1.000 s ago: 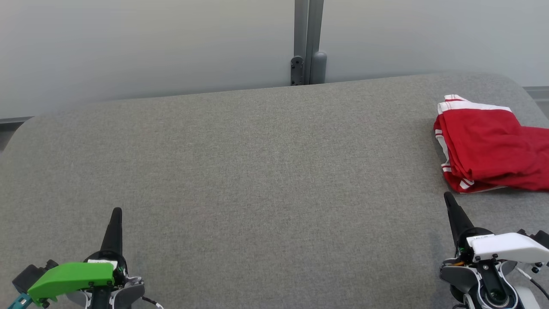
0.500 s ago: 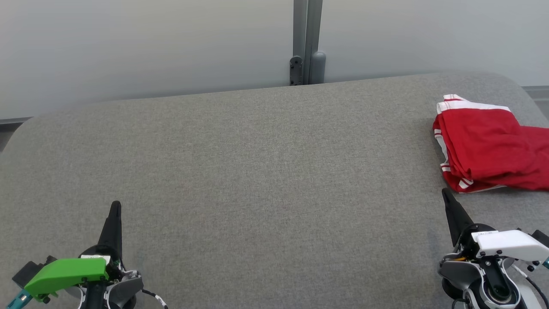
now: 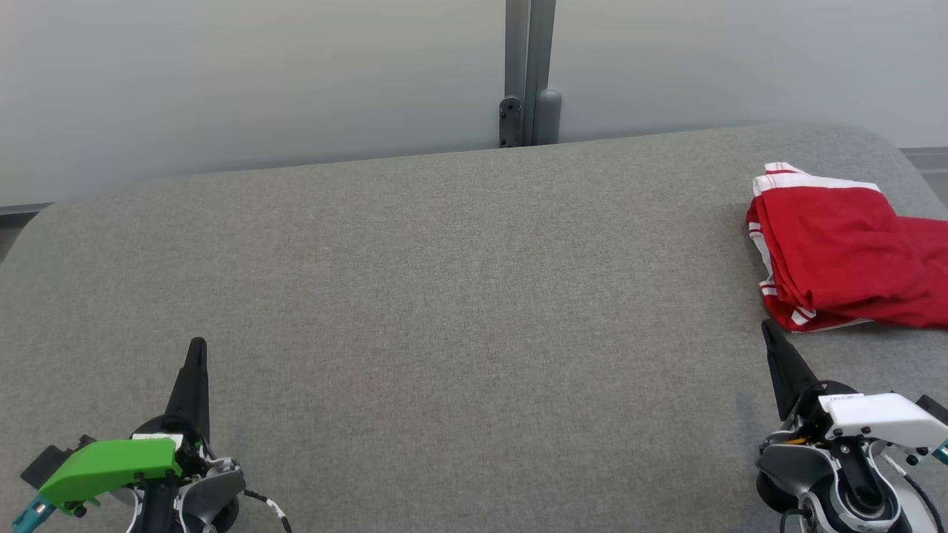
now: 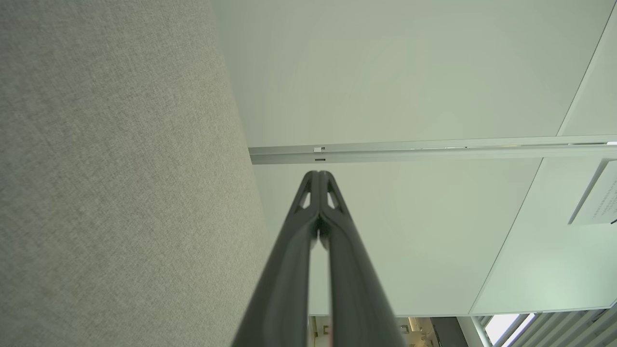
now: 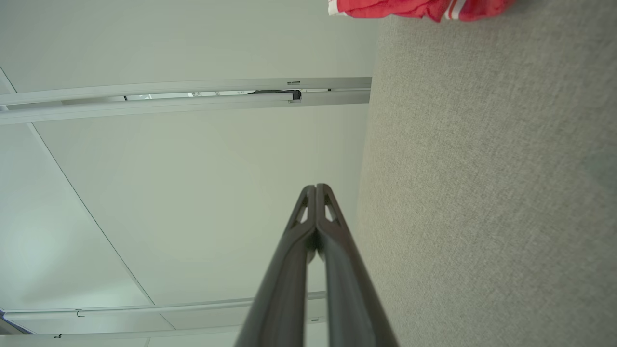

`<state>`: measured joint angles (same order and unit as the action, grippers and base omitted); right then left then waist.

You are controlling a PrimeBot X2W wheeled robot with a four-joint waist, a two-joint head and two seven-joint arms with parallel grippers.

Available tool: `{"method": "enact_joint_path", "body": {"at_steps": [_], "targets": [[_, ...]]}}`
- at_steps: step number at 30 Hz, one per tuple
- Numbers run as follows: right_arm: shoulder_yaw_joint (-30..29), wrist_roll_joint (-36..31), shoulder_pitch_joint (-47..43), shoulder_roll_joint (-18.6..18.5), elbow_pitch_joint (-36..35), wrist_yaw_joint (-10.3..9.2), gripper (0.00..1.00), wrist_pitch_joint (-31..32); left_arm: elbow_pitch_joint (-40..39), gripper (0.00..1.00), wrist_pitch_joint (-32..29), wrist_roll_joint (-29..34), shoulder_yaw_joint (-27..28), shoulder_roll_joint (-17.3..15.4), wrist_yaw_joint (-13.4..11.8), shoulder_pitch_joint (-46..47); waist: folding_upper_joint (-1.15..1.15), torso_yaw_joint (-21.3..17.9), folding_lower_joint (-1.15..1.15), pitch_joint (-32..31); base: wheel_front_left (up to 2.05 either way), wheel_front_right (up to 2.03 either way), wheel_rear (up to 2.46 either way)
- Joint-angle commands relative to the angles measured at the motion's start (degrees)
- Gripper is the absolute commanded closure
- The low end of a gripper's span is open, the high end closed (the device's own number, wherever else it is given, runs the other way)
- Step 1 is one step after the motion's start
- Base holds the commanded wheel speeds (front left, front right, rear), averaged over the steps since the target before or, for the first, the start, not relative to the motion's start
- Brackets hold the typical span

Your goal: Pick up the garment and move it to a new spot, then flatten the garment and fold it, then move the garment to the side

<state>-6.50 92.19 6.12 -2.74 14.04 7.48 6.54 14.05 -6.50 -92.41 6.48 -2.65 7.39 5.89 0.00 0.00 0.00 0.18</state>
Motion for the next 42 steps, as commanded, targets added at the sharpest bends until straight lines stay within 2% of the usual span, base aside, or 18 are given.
{"method": "enact_joint_path", "body": {"at_steps": [1,42], "targets": [[-0.11,0.38,0.32,-0.25,0.11,0.02,1.00,0.21,0.08,1.00,-0.24,-0.04,0.14,-0.41,0.26,0.80,0.00,0.00,0.00,0.00,0.00,0.00,0.00],[-0.09,0.39,0.32,-0.25,0.10,0.02,1.00,0.19,0.06,1.00,-0.24,-0.04,0.14,-0.41,0.26,0.80,0.00,0.00,0.00,0.00,0.00,0.00,0.00]]}}
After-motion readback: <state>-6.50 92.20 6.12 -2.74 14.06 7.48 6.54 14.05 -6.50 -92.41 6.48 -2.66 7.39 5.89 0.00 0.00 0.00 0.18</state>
